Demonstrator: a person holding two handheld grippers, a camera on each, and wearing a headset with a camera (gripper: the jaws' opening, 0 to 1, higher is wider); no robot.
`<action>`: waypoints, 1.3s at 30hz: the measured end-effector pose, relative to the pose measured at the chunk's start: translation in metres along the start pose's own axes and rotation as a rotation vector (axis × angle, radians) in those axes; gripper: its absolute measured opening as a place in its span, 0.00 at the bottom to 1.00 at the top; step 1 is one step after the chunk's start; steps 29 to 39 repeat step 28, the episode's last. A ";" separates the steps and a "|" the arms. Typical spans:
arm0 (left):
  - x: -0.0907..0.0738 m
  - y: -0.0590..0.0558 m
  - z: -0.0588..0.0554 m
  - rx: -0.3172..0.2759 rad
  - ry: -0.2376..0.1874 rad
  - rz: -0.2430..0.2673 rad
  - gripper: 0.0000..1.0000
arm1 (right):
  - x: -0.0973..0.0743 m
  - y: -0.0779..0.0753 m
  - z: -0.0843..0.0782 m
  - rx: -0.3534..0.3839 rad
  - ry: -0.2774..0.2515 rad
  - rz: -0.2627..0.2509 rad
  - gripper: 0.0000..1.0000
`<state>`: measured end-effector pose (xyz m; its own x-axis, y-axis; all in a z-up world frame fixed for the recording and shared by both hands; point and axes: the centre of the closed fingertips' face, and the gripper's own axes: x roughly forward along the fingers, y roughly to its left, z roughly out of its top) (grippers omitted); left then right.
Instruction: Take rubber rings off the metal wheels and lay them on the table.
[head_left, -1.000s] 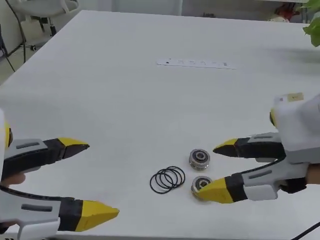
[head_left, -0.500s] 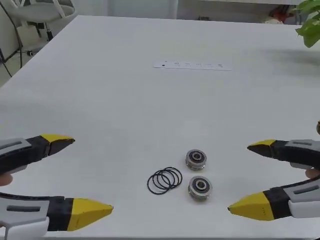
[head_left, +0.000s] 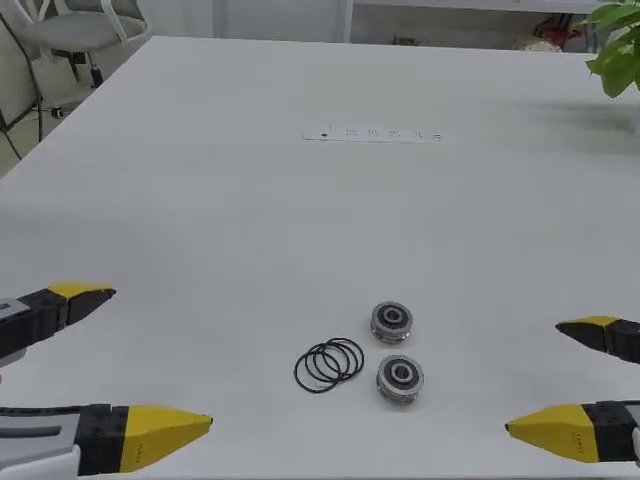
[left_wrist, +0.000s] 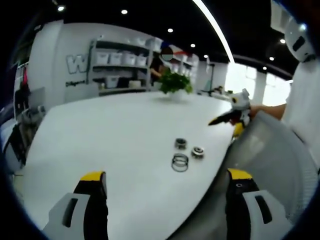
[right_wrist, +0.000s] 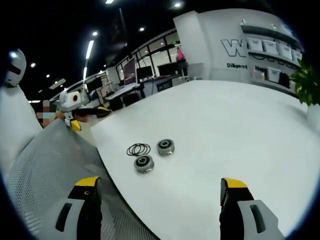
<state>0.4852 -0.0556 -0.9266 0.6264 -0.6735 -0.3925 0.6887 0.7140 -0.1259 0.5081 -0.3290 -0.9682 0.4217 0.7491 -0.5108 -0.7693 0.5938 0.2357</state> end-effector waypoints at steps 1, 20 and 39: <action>-0.001 0.001 -0.002 0.002 0.007 0.003 1.00 | -0.001 -0.001 -0.001 0.004 -0.001 -0.006 0.99; -0.002 -0.006 -0.003 -0.002 0.023 -0.024 1.00 | -0.006 0.001 -0.009 0.020 0.012 -0.028 0.99; -0.004 -0.008 -0.003 -0.003 0.024 -0.021 1.00 | -0.008 0.000 -0.009 0.022 0.007 -0.041 0.99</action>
